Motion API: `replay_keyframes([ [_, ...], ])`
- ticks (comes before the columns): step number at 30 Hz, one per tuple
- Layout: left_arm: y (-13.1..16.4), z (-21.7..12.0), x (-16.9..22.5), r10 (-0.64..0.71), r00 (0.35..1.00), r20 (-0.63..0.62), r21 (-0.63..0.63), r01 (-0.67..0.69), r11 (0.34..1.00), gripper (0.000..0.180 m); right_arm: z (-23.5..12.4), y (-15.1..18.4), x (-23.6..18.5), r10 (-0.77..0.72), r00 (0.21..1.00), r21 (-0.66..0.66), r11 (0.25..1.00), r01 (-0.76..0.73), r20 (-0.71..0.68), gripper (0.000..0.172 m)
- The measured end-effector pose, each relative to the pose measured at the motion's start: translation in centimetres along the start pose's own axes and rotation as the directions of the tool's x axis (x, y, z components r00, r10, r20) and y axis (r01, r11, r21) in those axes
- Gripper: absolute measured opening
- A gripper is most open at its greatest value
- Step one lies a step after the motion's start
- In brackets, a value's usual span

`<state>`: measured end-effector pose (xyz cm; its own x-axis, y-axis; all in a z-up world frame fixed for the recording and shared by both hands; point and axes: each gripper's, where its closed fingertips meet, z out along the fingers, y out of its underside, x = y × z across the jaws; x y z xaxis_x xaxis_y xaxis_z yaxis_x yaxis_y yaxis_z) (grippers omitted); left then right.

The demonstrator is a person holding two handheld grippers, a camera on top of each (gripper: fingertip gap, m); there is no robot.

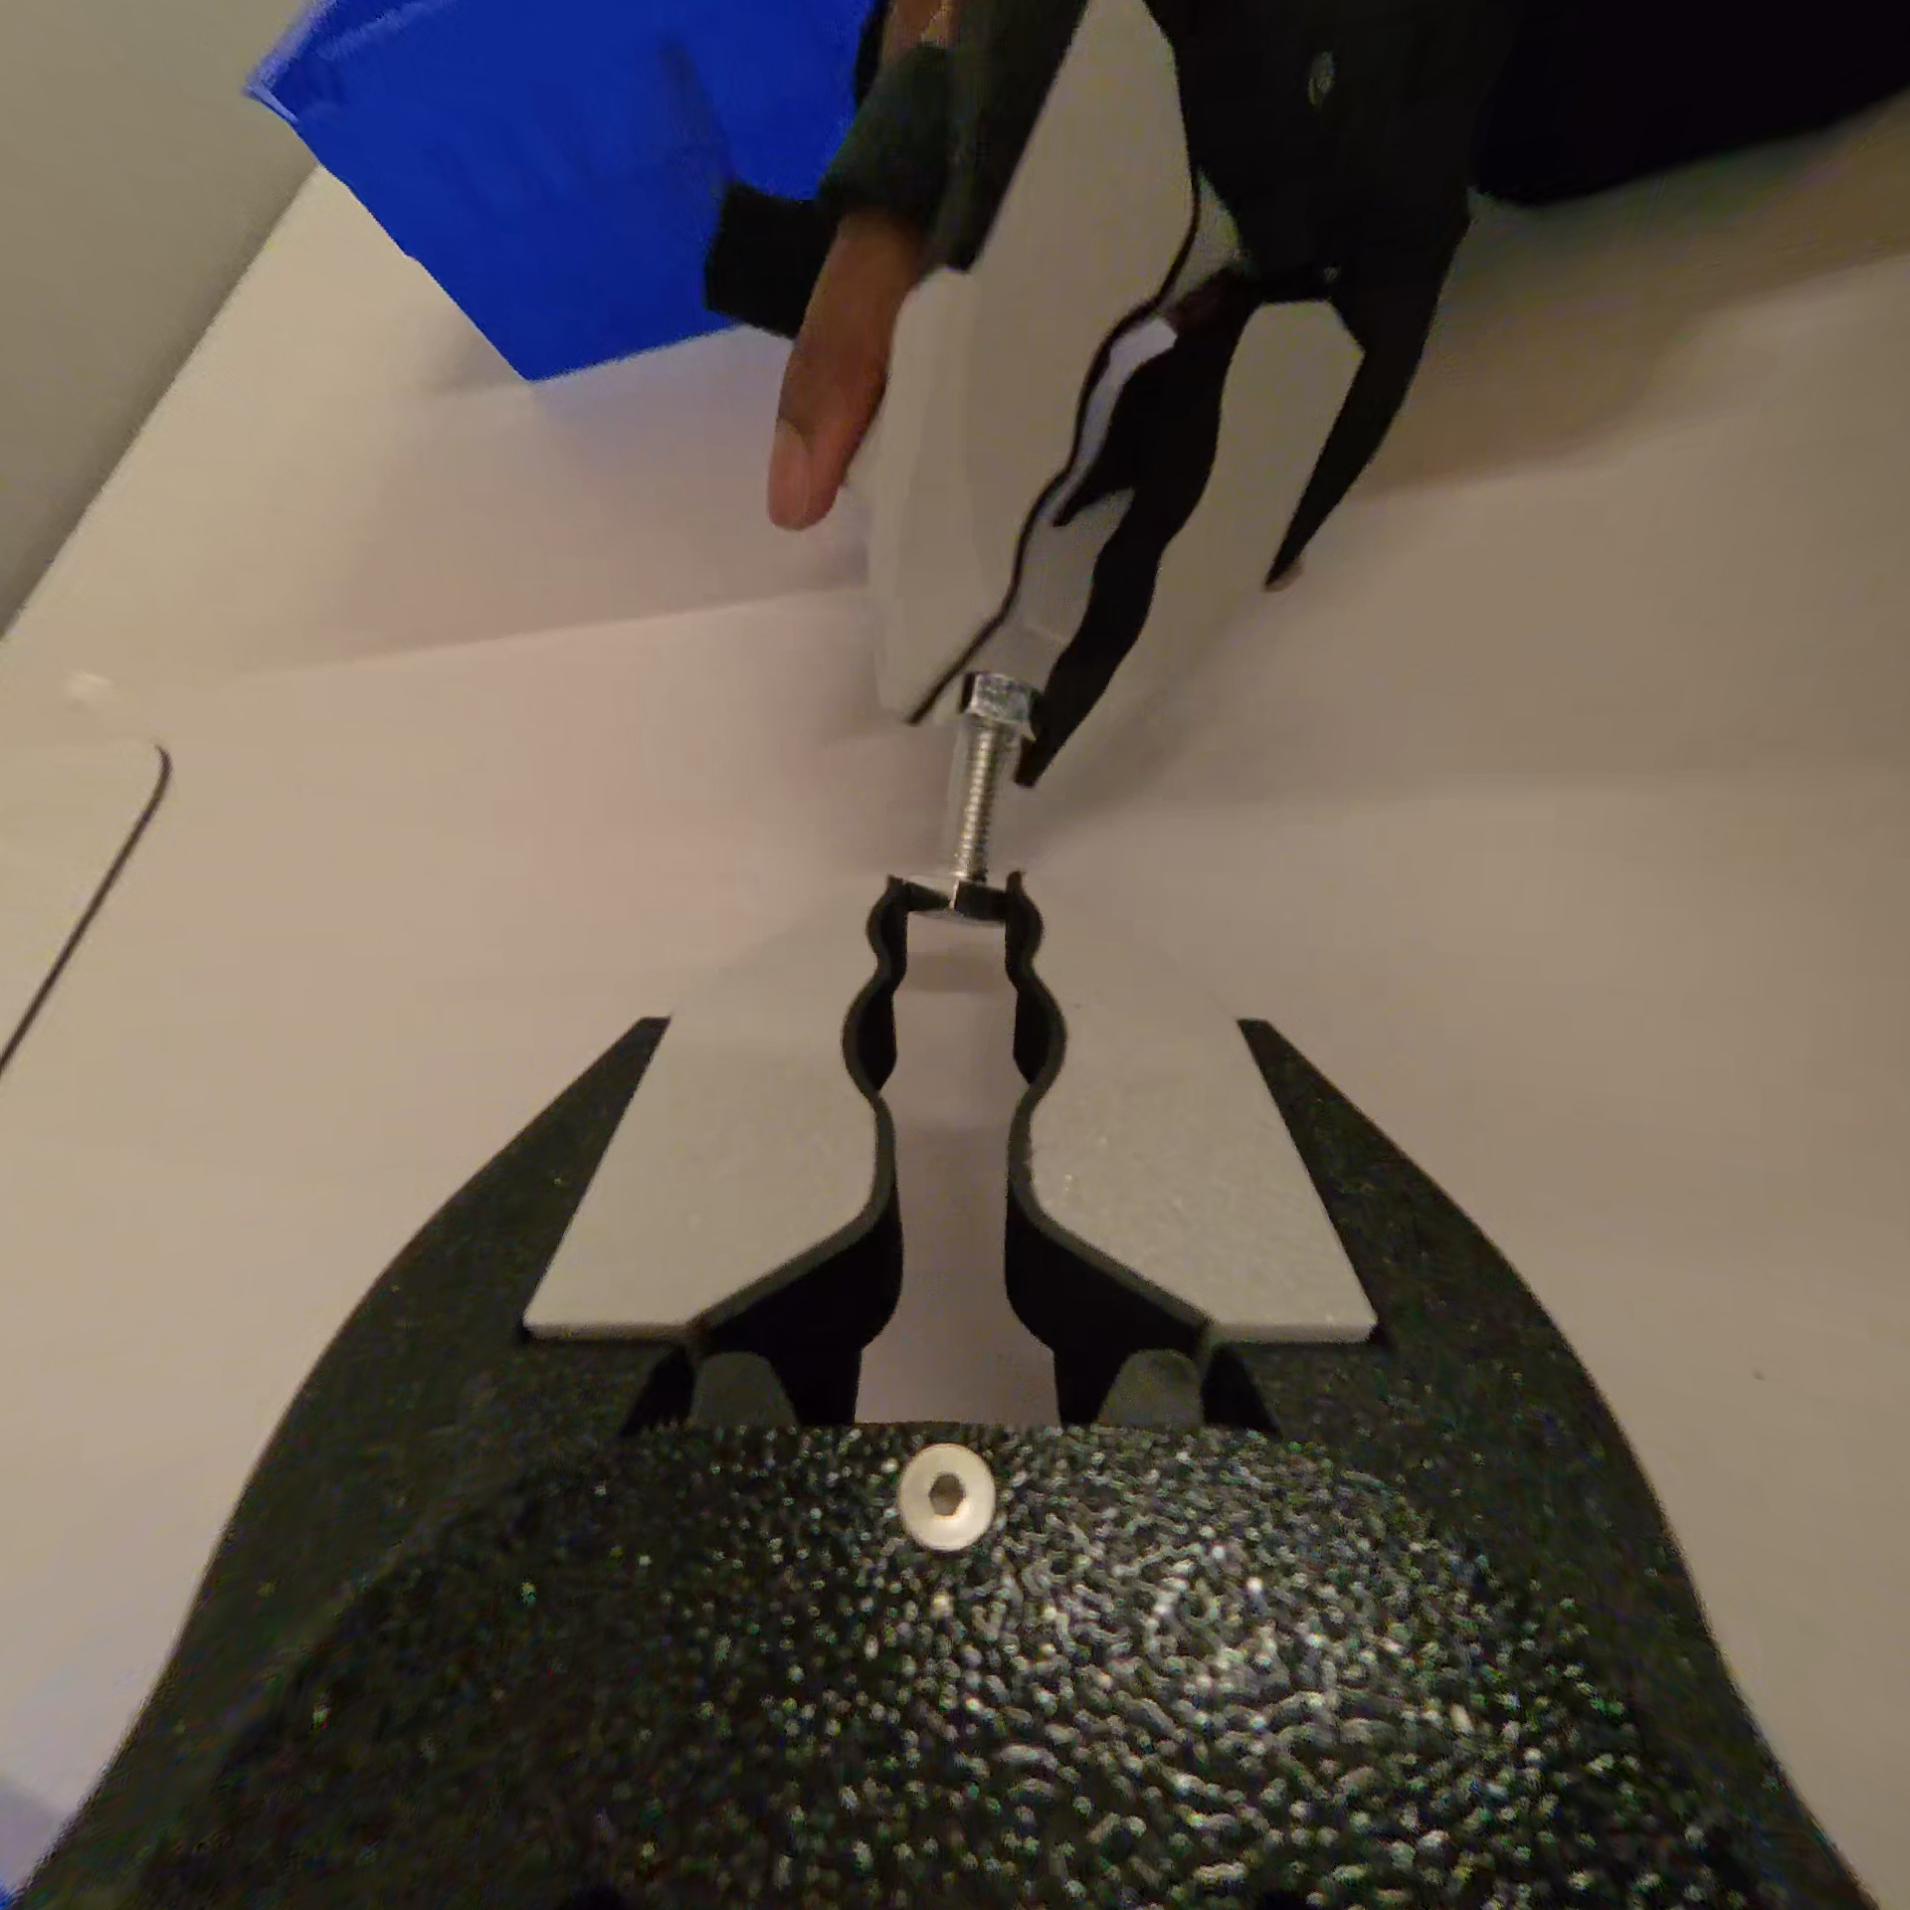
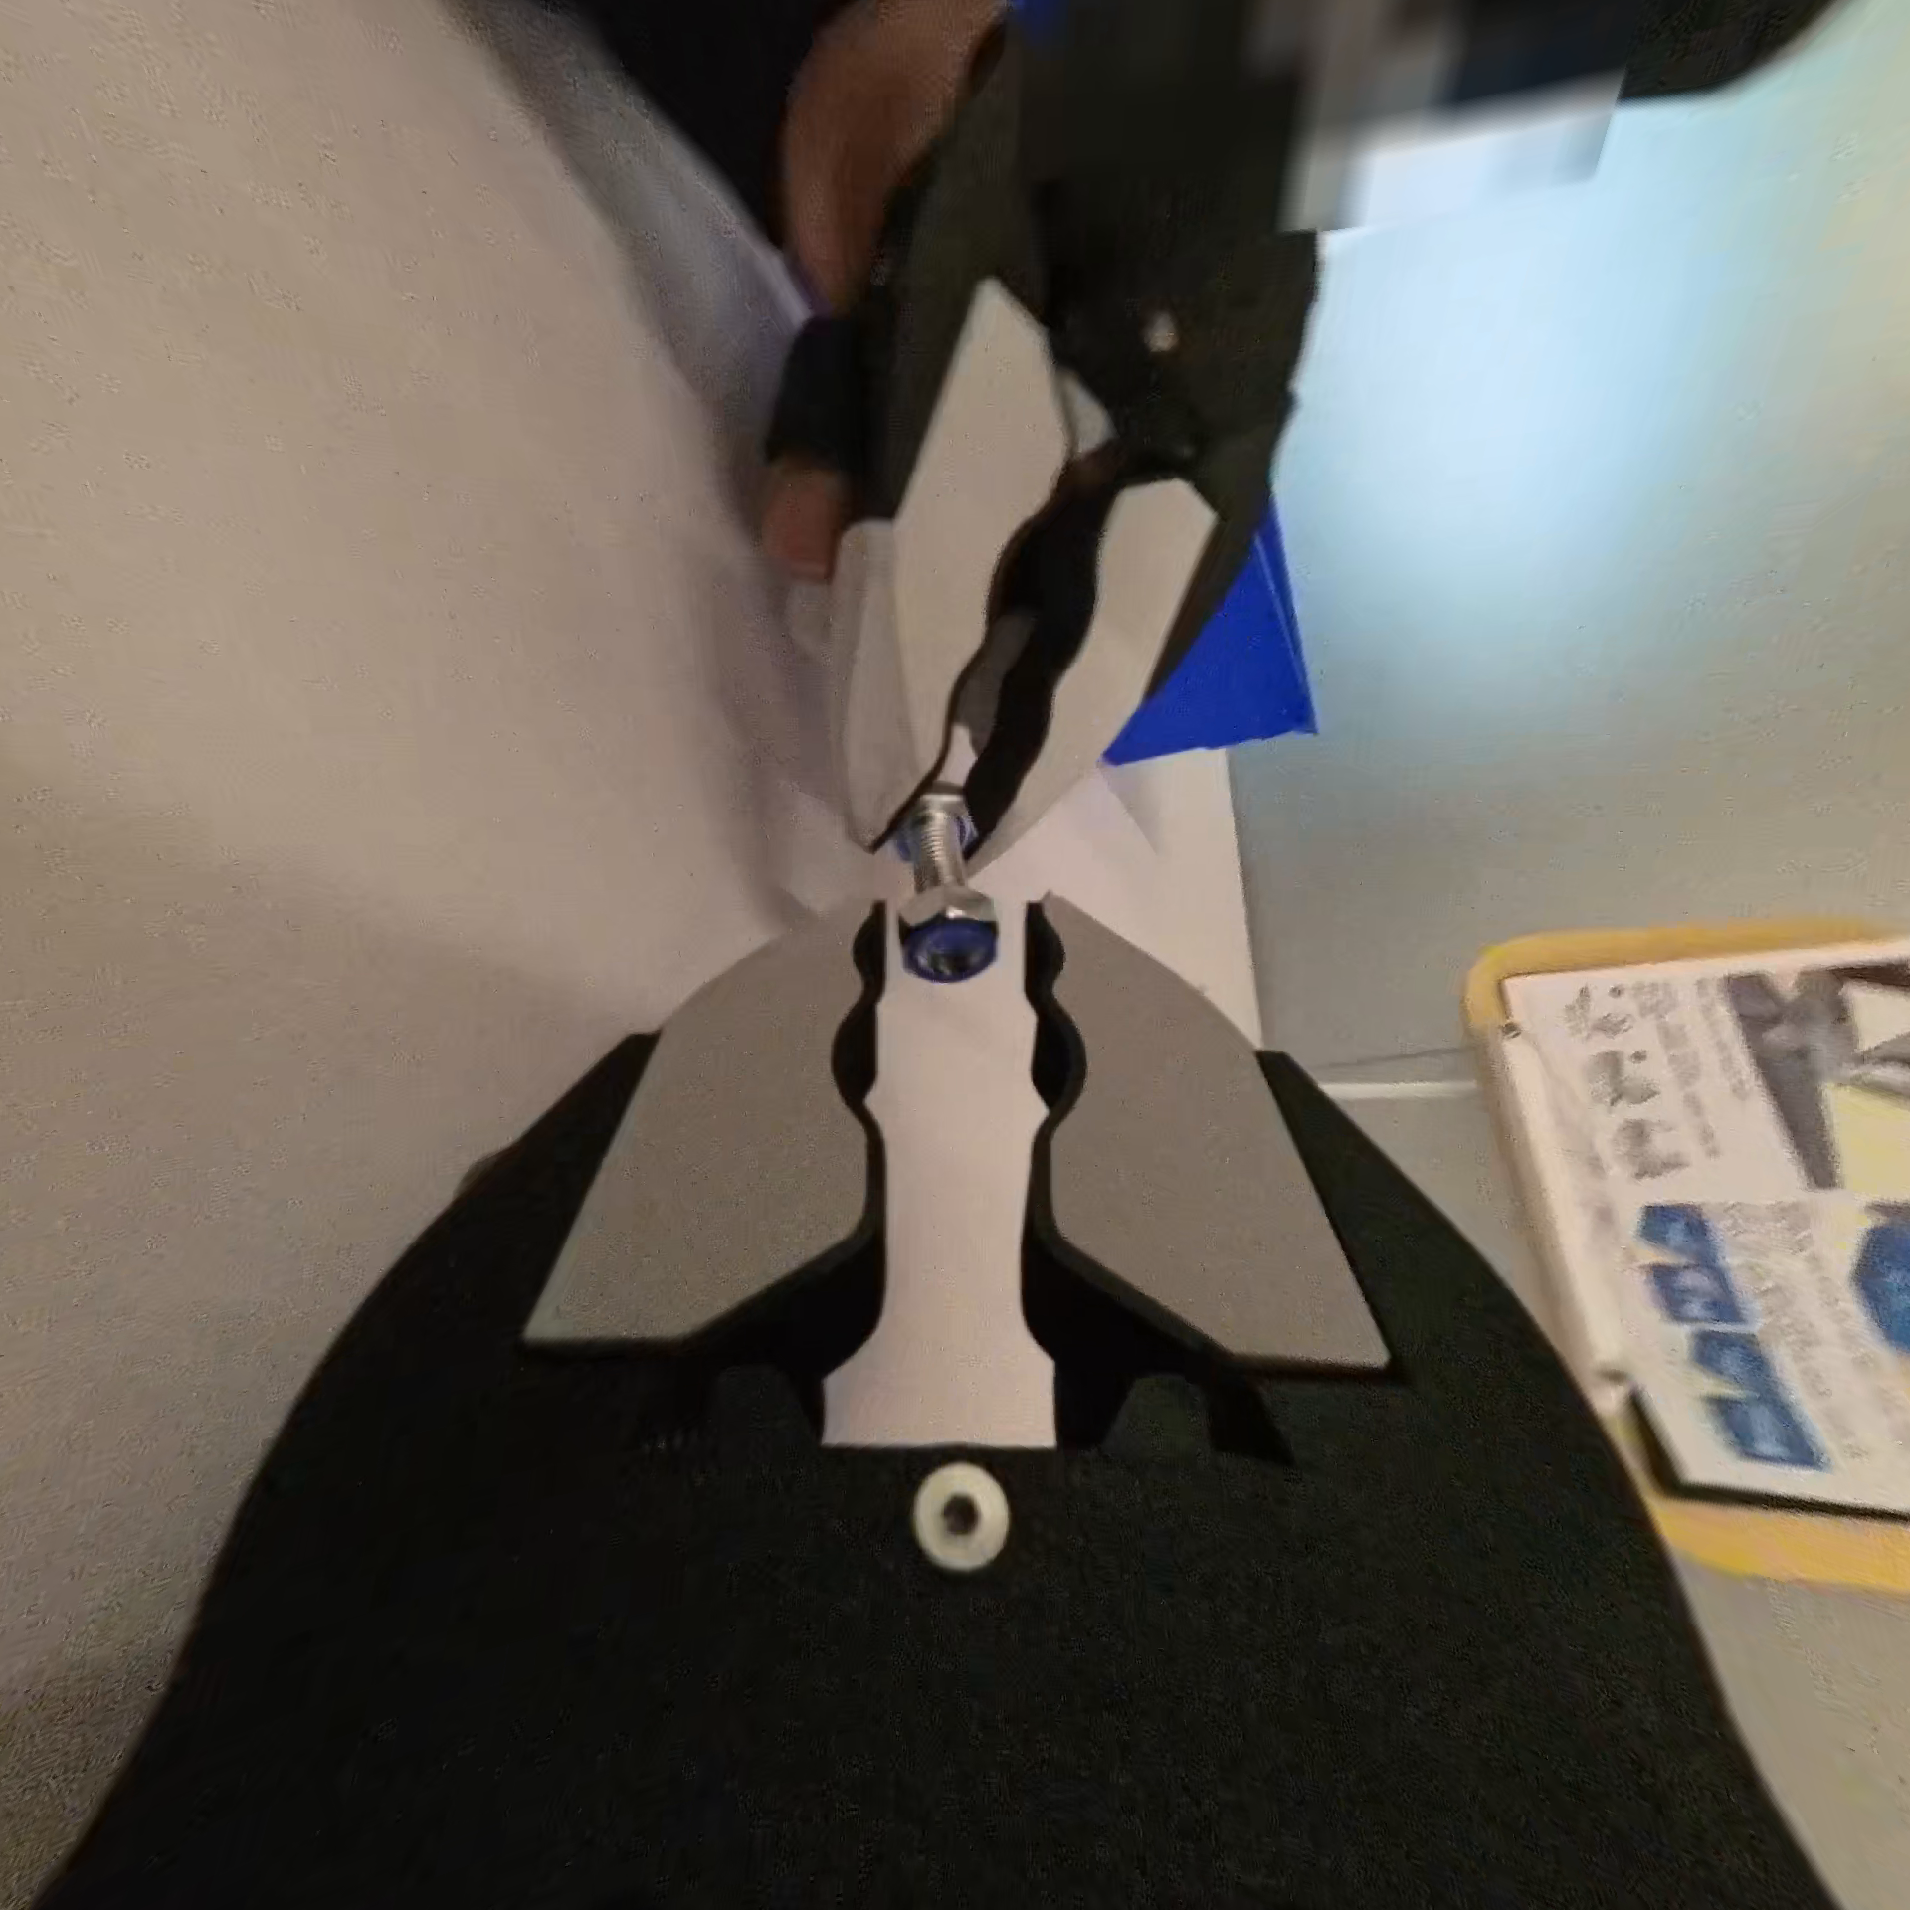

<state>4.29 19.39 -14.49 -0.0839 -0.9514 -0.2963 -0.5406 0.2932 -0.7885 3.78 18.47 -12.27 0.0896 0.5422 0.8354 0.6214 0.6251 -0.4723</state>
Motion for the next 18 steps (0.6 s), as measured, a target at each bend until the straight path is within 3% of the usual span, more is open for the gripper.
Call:
replay_keyframes([
  [2, -0.6, -0.3, -0.8, 0.016, 0.998, 0.058, 0.029, -0.018, 0.999, 0.017, -0.3, -0.4, 1.3, 0.200, 0.980, 0.045, 0.979, -0.200, -0.004, 0.036],
  [4, -1.0, -0.9, -1.8, 0.060, 0.987, 0.152, 0.040, -0.067, 0.997, 0.017, -0.5, -0.5, 2.1, 0.406, 0.913, 0.075, 0.910, -0.407, 0.029, 0.042],
  [6, -1.5, -1.6, -2.7, 0.113, 0.958, 0.264, 0.040, -0.128, 0.991, 0.017, -0.7, -0.7, 2.4, 0.608, 0.788, 0.098, 0.782, -0.615, 0.090, 0.047],
  [9, -2.4, -2.9, -2.6, 0.159, 0.906, 0.393, 0.046, -0.192, 0.980, 0.017, -1.2, -1.5, 2.2, 0.819, 0.544, 0.110, 0.533, -0.839, 0.184, 0.048],
  [15, -3.1, -5.8, 0.9, 0.182, 0.799, 0.573, 0.030, -0.242, 0.970, 0.017, -3.7, -3.3, 1.3, 0.942, 0.287, 0.152, 0.262, -0.953, 0.173, 0.042],
  [18, -2.6, -6.0, 3.2, 0.234, 0.776, 0.586, -0.027, -0.270, 0.963, 0.017, -5.2, -5.0, 1.2, 0.960, 0.222, 0.239, 0.178, -0.954, 0.173, 0.037],
])
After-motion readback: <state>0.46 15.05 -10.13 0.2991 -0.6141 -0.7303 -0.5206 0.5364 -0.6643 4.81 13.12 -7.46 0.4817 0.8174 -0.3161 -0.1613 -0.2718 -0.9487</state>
